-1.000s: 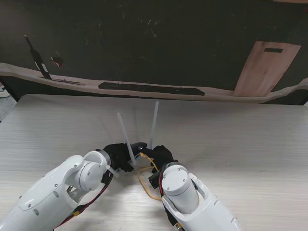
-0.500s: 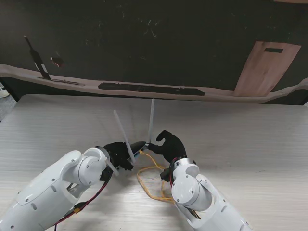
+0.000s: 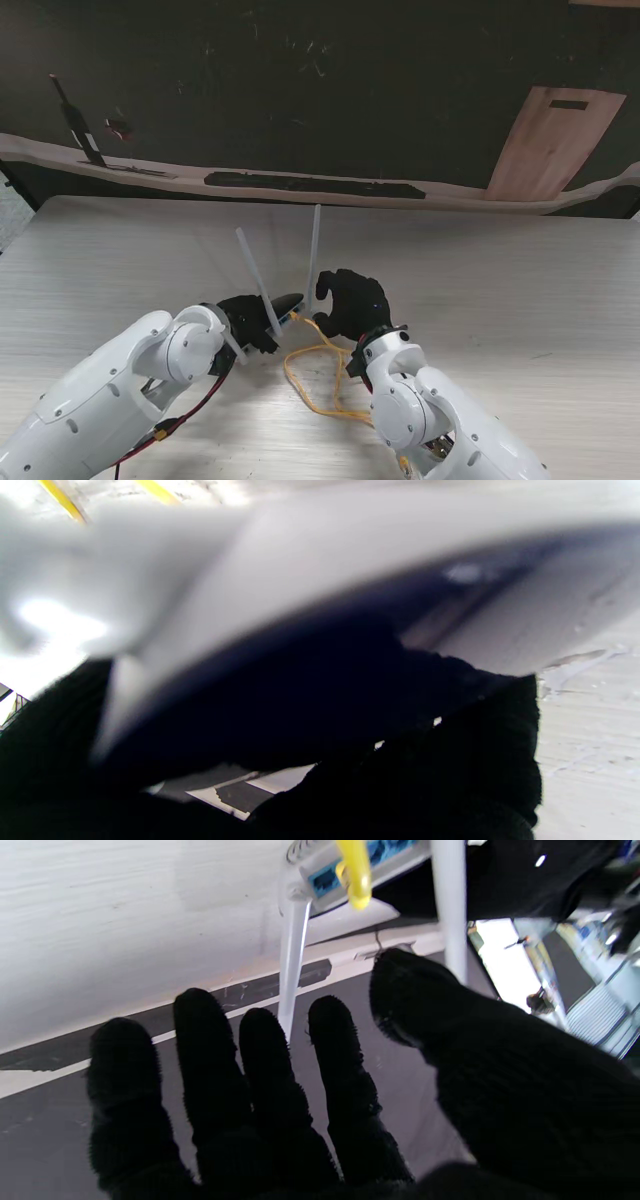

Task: Untangle the Ethernet cable and plug it into the router

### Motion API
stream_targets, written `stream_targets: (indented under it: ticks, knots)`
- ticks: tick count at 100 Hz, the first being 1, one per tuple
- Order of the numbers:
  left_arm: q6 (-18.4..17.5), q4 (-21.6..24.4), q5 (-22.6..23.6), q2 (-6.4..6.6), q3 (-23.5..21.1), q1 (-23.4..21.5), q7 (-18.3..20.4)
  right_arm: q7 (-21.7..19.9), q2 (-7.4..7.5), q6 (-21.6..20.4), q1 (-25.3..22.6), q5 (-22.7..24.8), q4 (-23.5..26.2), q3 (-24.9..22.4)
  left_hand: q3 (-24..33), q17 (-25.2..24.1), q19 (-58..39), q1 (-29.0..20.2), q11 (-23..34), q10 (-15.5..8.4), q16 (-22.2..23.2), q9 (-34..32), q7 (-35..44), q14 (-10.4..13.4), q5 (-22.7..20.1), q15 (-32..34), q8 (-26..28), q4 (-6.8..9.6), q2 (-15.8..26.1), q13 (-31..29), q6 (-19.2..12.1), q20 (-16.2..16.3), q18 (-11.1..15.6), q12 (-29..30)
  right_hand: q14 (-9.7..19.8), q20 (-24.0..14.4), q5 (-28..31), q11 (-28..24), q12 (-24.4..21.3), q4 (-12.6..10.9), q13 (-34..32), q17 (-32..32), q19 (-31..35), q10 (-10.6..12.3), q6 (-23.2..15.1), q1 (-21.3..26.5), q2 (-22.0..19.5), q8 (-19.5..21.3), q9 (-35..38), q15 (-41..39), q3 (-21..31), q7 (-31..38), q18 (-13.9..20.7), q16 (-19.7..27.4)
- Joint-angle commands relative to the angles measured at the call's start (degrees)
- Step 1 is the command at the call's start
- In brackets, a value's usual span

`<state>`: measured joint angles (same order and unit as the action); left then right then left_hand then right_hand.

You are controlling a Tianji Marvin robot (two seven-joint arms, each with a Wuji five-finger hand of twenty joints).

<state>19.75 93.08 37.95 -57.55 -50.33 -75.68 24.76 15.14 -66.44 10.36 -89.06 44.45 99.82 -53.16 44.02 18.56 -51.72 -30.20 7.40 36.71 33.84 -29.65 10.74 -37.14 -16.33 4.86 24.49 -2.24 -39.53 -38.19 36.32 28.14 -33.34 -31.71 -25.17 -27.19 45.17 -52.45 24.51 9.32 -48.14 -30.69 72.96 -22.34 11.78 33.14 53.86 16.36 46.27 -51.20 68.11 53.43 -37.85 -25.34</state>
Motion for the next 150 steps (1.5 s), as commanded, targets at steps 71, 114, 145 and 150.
stream_targets:
  ticks: [71,114,145,150]
  knots:
    - [4.94,-5.31,-5.24,0.47,5.96,0.13,5.6,-0.98,0.44,3.04,7.18,4.02,-4.98,8.81,3.7,2.55,-21.57,-31.0,26.26,-22.11,4.11,-17.04,37.25,15.21,-11.48,42.22,-0.32,-0.34,8.51,-5.64,-21.21,8.34,12.6,-6.89,-2.74,-2.61,8.7,-2.0,-0.15,4.86,-7.96,-8.99,9.89,-2.11,4.1,0.11,-1.79,-6.93,9.55,-8.13,1.53,3.52,-0.45,-2.42]
    - [5.01,-5.09,-5.27,0.59,5.94,0.07,6.02,-0.61,-0.59,4.22,9.53,1.11,-7.71,11.66,3.09,1.96,-21.38,-31.58,25.93,-22.01,3.56,-16.73,36.83,15.08,-11.27,42.52,-0.32,-0.28,9.15,-5.14,-21.22,8.59,12.66,-7.22,-2.97,-2.47,8.34,-2.94,-0.44,6.58,-12.37,-13.34,12.13,-2.39,4.67,6.65,-7.52,-11.53,13.42,-10.29,3.05,11.13,-1.06,-1.57]
    - [5.02,-5.06,-5.22,0.68,5.92,0.15,6.37,-1.39,-1.04,5.67,10.66,-0.49,-8.7,12.85,2.5,1.64,-21.38,-31.92,25.79,-21.94,3.33,-16.59,36.74,14.87,-11.18,42.7,-0.3,-0.25,9.72,-4.8,-21.27,8.79,12.63,-7.34,-3.52,-2.48,8.43,-3.6,-0.81,5.74,-13.36,-14.67,13.17,-3.15,5.58,6.14,-8.84,-11.6,14.01,-11.05,3.68,11.56,-1.28,-1.39]
    - [5.06,-5.06,-5.24,0.68,5.92,0.15,6.39,-1.48,-1.14,5.98,10.73,-0.89,-8.79,12.95,2.37,1.64,-21.39,-31.95,25.8,-21.94,3.3,-16.6,36.67,14.96,-11.14,42.74,-0.33,-0.24,9.73,-4.81,-21.13,8.83,12.63,-7.38,-3.69,-2.51,8.56,-3.68,-0.76,5.6,-13.7,-15.06,13.36,-3.24,5.65,6.09,-8.91,-11.62,14.24,-11.19,3.9,11.64,-1.42,-1.38]
